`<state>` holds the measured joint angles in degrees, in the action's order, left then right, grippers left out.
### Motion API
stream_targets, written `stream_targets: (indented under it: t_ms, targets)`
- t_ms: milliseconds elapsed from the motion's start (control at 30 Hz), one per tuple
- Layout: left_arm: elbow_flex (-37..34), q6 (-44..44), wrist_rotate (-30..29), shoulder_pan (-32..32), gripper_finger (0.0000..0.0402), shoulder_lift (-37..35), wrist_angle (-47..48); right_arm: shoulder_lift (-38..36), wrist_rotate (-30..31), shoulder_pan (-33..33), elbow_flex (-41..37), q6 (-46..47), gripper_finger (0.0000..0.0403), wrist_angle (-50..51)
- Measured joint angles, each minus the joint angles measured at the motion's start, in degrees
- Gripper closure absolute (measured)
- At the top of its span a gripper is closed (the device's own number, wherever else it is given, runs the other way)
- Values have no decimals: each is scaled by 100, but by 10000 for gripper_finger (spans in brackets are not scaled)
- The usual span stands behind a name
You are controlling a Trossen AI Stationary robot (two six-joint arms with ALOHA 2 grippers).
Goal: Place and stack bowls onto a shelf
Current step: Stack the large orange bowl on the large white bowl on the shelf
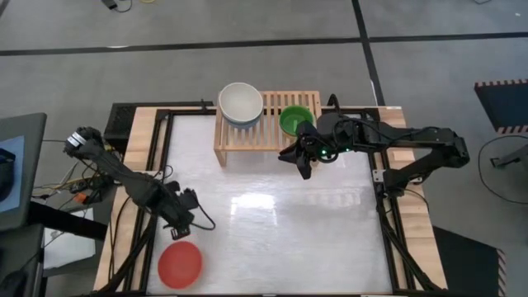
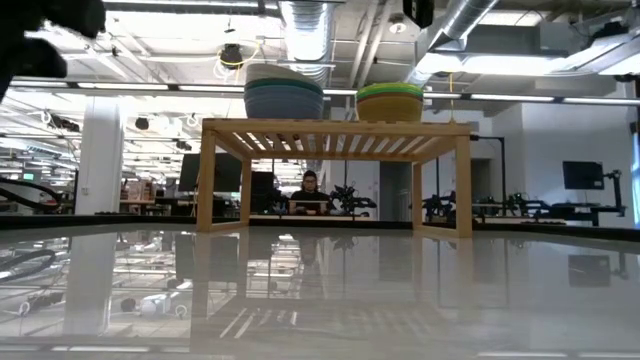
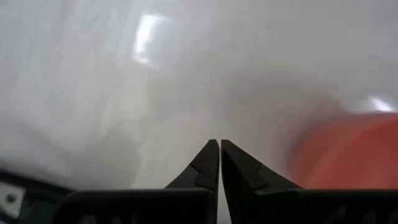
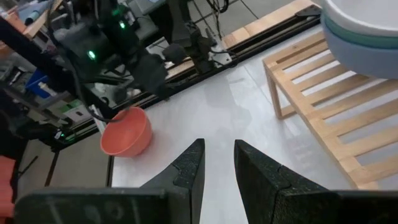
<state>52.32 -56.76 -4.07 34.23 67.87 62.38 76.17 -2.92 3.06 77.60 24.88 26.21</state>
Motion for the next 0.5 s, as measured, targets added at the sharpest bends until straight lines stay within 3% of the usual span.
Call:
stream_targets:
  t_ms: [267, 500]
  targets:
    - [-292, 839, 466, -2, 393, -381, -762, 1, 20, 126, 0, 13, 291, 10]
    - [-516, 475, 943, 162, 330, -376, -1302, -1, 20, 126, 0, -120, 291, 12]
